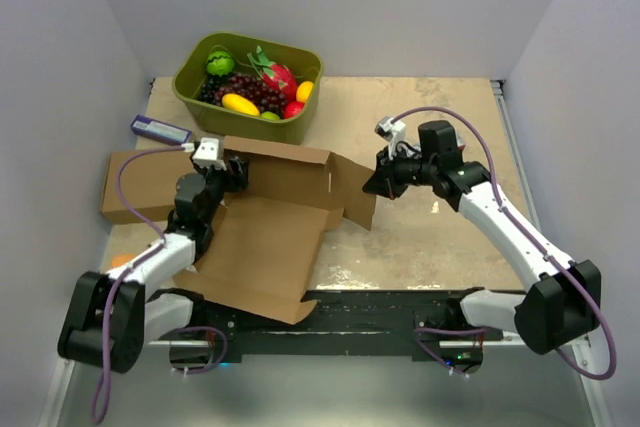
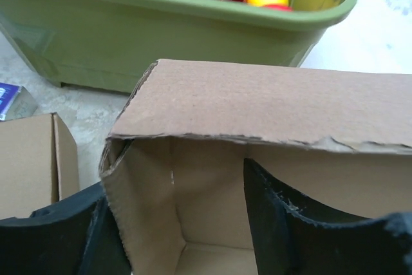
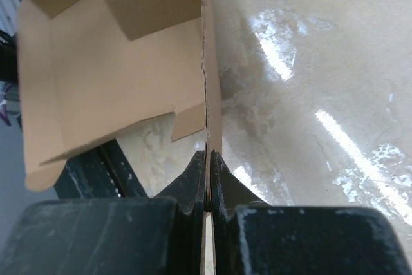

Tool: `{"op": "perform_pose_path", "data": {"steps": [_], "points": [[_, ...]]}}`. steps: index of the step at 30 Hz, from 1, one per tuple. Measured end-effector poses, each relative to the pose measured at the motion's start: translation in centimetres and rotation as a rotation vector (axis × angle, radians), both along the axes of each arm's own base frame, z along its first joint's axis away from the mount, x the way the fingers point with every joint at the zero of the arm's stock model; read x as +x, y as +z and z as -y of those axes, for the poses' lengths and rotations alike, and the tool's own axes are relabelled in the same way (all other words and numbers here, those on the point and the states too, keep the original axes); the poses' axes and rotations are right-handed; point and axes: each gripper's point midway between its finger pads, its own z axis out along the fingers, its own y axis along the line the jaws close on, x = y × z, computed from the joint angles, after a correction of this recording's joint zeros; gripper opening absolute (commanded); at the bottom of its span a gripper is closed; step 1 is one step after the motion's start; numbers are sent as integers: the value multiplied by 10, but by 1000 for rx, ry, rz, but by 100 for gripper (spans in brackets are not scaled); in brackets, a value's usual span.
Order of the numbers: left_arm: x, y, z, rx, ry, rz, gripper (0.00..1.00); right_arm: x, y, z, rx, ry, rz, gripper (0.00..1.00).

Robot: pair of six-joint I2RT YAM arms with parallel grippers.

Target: Fold the paper box

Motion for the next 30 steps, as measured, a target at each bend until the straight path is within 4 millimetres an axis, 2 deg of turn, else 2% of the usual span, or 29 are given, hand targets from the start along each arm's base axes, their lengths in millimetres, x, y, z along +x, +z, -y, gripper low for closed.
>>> {"op": "perform_pose_path", "data": {"steps": [4,6,9,13,21,25,30], "points": [[-18,32,9,-39,10,92,67,16,-5,1,-31,-32,18,0],[-29,50,20,-62,-5,140,68,26,-12,0,-47,-44,15,0],[-45,63,34,-96,-34,178,69,42,-26,0,-78,-65,5,0],[-51,57,34,-122,-23,142,70,54,-41,5,-127,-112,0,0],[-58,25,31,-125,0,19,73,82,-38,23,-196,-270,75,0],[-64,36,28,-138,9,42,71,91,-38,37,-232,-392,64,0],[-68,53,42,-138,-17,60,70,98,-26,55,-246,-562,54,0]]}}
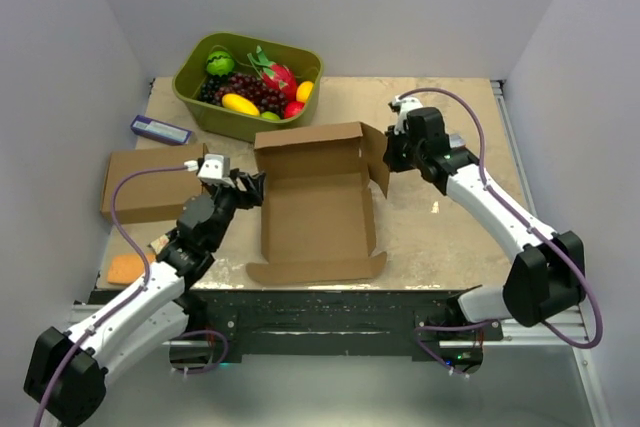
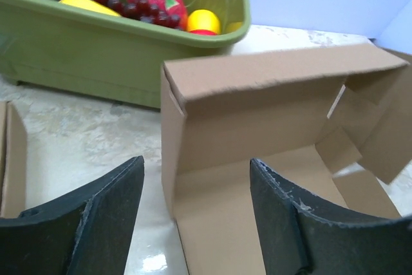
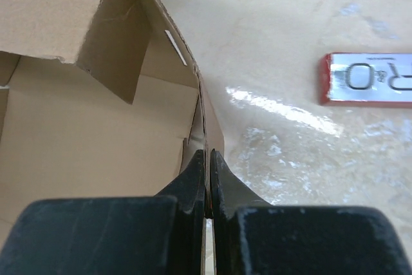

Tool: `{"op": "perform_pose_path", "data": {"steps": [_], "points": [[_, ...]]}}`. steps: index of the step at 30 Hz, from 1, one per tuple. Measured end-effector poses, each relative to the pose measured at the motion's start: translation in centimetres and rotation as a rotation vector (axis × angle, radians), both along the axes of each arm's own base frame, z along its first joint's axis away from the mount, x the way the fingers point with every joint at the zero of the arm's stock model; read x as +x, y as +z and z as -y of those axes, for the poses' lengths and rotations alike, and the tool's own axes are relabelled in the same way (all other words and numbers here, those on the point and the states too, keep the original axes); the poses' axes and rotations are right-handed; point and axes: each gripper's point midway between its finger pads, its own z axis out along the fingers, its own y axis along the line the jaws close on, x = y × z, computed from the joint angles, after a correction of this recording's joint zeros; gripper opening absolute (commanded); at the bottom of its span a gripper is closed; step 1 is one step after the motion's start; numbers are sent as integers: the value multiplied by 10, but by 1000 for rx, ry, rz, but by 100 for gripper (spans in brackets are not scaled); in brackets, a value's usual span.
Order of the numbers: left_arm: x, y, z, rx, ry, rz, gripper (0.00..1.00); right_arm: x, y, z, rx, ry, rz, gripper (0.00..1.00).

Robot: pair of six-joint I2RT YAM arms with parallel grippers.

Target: Fold the paper box

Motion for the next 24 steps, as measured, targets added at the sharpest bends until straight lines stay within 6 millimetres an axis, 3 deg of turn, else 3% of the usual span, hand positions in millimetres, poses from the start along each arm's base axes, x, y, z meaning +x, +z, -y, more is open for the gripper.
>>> {"op": "perform_pose_path", "data": {"steps": [5,9,11,16,21,24], "points": [[-7,-1,26,2,-88,-11,69,5,15,13,16,-135,13,0],[-9,-23,57,-20,-189,-75,68,1,25,14,64,-178,21,0],[-14,-44,81,-20,-255,-127,68,-1,27,10,95,-171,21,0],[-33,-95,135,33,-409,-250,68,-12,14,-3,128,-96,-27,0],[-42,-108,172,51,-502,-259,68,-27,-5,-9,112,-6,-69,0],[-48,-122,179,62,-525,-276,68,-28,-5,-10,97,33,-60,0]]}}
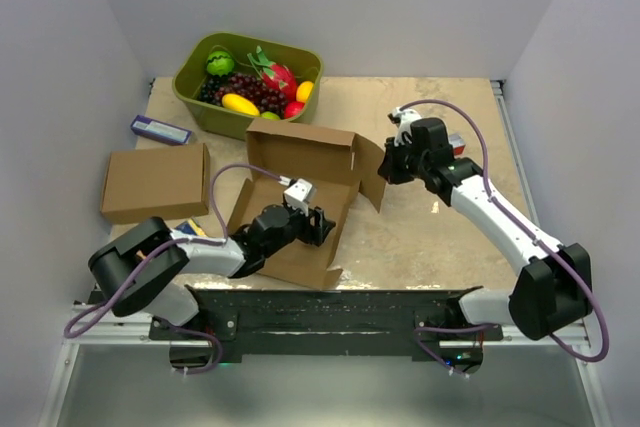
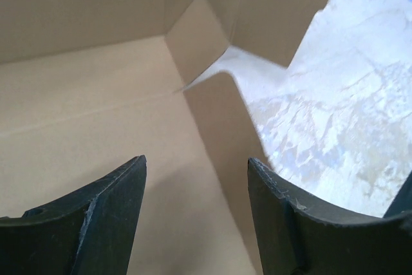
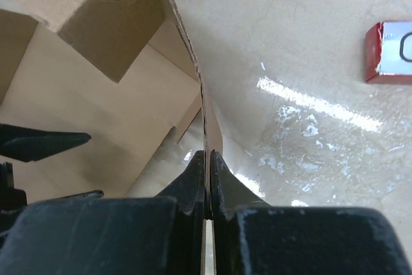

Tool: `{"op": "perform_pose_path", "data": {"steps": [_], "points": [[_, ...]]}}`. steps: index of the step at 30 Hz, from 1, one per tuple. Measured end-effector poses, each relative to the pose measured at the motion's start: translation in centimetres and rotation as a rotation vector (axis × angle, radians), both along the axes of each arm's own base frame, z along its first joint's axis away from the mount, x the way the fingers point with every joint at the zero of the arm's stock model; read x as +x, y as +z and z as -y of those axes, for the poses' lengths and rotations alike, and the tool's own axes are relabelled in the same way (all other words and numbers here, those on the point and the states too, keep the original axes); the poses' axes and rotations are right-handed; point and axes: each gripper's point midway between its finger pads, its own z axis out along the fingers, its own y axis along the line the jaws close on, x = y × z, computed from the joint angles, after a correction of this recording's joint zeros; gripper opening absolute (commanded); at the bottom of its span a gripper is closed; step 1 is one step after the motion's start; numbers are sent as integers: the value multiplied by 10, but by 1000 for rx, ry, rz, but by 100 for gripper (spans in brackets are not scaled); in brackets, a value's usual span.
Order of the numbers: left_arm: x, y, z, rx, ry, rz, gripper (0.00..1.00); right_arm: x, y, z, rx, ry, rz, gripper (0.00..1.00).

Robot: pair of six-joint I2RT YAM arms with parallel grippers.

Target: Fold the paper box

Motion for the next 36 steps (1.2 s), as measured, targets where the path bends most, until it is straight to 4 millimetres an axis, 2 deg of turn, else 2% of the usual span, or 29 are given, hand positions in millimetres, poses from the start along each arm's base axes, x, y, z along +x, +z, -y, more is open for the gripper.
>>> {"op": "perform_pose_path", "data": {"steps": [7,17,25,29,36], "points": [[-21,-56,-26,75,7,-79,68,0,7,0,-65,119,81,0],[-27,-55,-31,-17,33,-76,68,14,4,-6,-159,277,221,0],[-28,-54,-33,-38,42,-81,68,36,-12,-6,-250,340,287,0],[-29,-54,-33,-43,44,-83,68,51,-28,0,-280,337,266,11],[-29,-54,-34,-49,47,-87,68,67,-27,12,-301,306,288,37]]}}
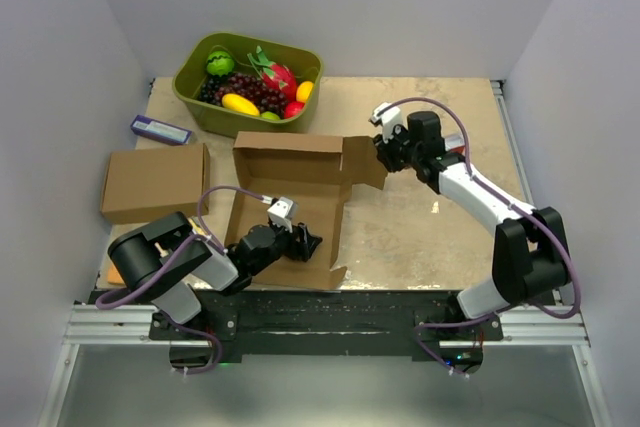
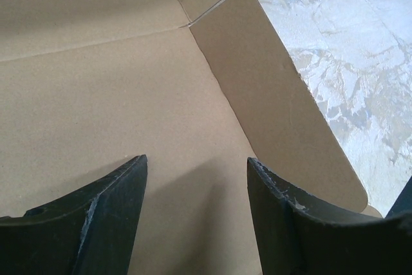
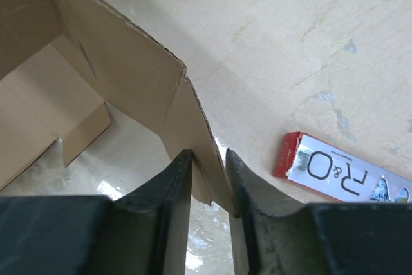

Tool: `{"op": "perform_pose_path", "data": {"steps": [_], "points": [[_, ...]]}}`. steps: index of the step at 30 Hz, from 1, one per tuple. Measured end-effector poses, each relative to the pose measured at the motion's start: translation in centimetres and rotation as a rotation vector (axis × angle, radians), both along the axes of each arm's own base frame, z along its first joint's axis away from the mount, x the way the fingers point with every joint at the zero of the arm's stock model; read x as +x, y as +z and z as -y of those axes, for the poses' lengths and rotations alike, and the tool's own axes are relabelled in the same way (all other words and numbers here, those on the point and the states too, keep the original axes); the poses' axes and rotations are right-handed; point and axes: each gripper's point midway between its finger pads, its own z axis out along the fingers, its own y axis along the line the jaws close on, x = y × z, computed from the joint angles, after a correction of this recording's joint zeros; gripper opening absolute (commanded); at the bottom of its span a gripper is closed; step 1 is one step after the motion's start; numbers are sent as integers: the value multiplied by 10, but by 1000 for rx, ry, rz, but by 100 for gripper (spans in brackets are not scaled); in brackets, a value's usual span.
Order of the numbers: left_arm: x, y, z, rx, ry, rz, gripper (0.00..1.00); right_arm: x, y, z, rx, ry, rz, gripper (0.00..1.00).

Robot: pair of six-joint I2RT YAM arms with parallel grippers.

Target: Fold the paper box

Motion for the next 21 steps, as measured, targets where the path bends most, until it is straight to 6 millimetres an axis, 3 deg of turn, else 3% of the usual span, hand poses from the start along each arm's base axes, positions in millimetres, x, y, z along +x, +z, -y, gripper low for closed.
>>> {"op": "perform_pose_path", "data": {"steps": [10,21], "points": [[0,0,0,-3,2,-2,68,20,-3,27,-38,-109,34,48],[0,0,0,-3,1,-2,67,39,-8,26,-31,-144,51,49]]}}
